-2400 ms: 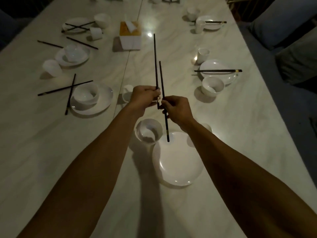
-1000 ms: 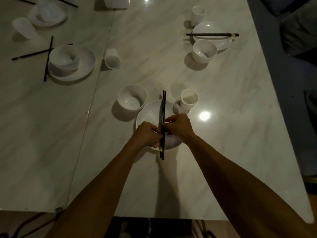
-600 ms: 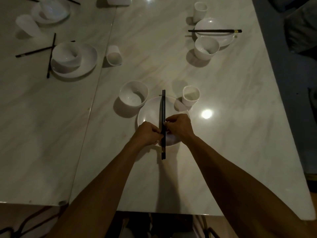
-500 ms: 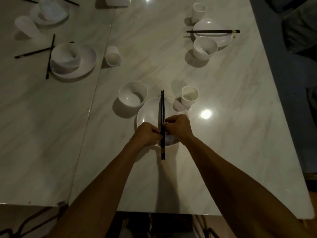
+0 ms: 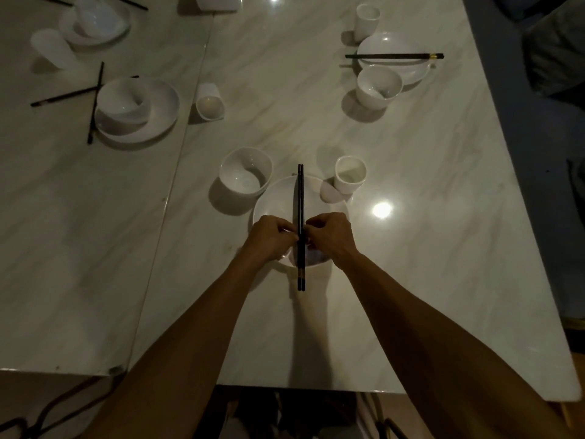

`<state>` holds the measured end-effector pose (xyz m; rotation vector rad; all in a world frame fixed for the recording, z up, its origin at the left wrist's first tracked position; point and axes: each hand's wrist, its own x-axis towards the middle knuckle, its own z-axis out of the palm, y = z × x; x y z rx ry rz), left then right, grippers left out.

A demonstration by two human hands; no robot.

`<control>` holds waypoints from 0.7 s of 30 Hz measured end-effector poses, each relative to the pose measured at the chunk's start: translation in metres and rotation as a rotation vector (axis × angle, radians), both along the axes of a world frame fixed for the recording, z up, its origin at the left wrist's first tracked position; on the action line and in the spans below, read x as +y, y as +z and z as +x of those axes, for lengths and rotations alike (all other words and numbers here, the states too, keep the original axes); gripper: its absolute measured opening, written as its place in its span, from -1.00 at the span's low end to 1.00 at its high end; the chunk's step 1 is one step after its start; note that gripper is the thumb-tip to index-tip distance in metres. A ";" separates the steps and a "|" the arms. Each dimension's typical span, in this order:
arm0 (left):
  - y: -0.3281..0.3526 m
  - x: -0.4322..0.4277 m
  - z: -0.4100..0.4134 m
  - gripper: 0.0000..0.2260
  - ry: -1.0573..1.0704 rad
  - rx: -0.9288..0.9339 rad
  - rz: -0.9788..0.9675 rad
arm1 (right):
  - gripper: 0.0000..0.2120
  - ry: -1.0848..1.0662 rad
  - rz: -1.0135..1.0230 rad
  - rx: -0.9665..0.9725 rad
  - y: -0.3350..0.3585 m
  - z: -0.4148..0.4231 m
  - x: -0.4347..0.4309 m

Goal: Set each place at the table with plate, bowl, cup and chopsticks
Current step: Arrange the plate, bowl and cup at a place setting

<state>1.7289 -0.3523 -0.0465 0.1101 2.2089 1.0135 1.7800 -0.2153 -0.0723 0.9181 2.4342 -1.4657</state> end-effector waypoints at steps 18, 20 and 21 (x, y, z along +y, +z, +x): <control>0.040 -0.020 -0.006 -0.69 0.057 0.092 -0.006 | -0.73 0.030 0.134 0.041 0.053 0.002 0.007; 0.054 -0.028 -0.004 -0.66 0.069 0.170 -0.029 | -0.68 0.114 0.215 0.053 0.069 0.001 0.003; 0.062 -0.033 -0.003 -0.66 0.077 0.228 -0.048 | -0.67 0.155 0.256 0.065 0.077 0.000 0.001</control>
